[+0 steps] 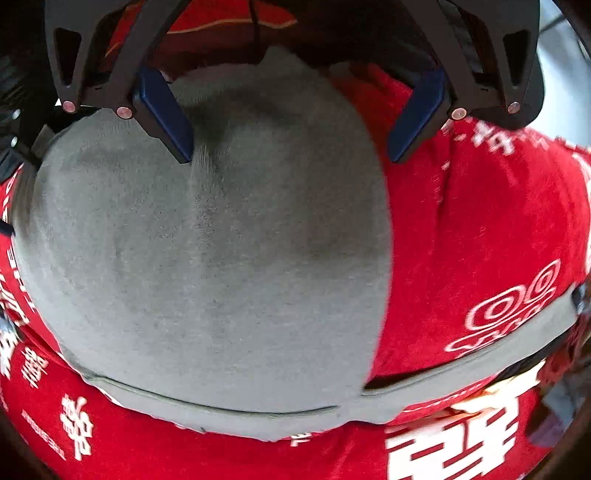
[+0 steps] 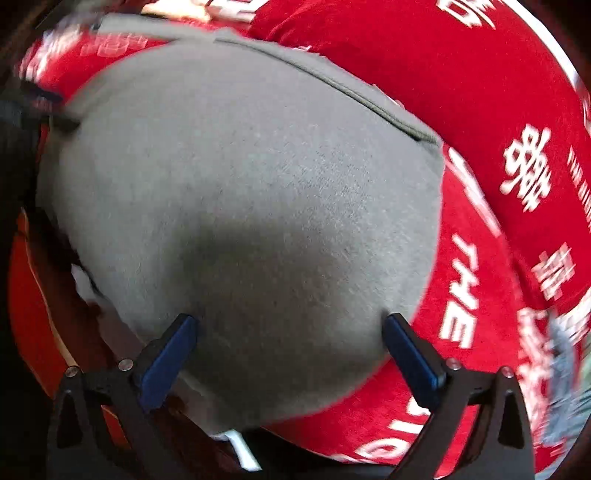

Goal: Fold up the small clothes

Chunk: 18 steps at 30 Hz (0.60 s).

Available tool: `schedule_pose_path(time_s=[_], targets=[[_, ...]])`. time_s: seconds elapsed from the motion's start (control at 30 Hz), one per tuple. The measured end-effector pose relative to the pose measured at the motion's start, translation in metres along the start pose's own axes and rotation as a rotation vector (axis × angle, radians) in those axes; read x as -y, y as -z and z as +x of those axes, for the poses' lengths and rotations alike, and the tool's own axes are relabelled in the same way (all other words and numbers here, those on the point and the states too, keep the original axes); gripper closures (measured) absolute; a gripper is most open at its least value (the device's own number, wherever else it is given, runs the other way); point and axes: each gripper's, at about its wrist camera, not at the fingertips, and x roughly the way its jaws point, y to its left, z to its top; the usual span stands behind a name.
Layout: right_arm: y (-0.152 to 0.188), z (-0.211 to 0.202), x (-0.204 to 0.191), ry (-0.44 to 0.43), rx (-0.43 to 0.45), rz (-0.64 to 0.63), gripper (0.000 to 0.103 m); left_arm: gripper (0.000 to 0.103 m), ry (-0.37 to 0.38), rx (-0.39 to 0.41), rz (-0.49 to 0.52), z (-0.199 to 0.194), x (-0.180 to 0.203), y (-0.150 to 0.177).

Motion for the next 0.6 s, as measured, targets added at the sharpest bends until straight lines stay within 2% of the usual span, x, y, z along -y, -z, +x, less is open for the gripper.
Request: schedule_pose_path(time_s=[0.03,0.13,0.23,0.3,0.37,0.4,0.43,0.47,0.57,0.6], targets=[[0.003,-0.011,0.007,0.002,0.022,-0.001,0.002,0.0,0.003,0.032,-0.014,-0.009,0.0,0.001],[-0.003,-0.041,0.034,-0.076,0.108,0.047,0.002,0.0,0.024,0.113,-0.01,-0.025,0.009,-0.014],[-0.032,-0.042,0.043,-0.098,0.157,0.073,0.002,0.0,0.024,0.137,-0.02,-0.018,0.019,-0.041],[-0.046,-0.034,0.058,-0.11,0.153,0.114,0.002,0.0,0.04,0.132,-0.044,-0.005,0.023,-0.065],[-0.015,-0.016,0.071,-0.141,0.087,0.182,0.002,0.0,0.055,0.086,-0.057,0.015,0.026,-0.079],[-0.006,-0.011,0.086,-0.188,0.062,0.23,0.001,0.0,0.036,0.064,-0.054,0.022,0.023,-0.079],[-0.006,-0.006,0.082,-0.214,0.07,0.267,0.001,0.0,0.036,0.092,-0.045,0.022,0.023,-0.077],[0.008,-0.01,0.094,-0.207,0.08,0.294,0.001,0.0,0.03,0.124,-0.036,0.017,0.021,-0.072],[0.063,-0.025,0.125,-0.174,0.064,0.337,0.001,0.0,0.043,0.127,-0.04,0.012,0.006,-0.049],[0.061,-0.019,0.119,-0.165,0.051,0.353,0.001,0.0,0.046,0.12,-0.041,0.009,-0.001,-0.041]])
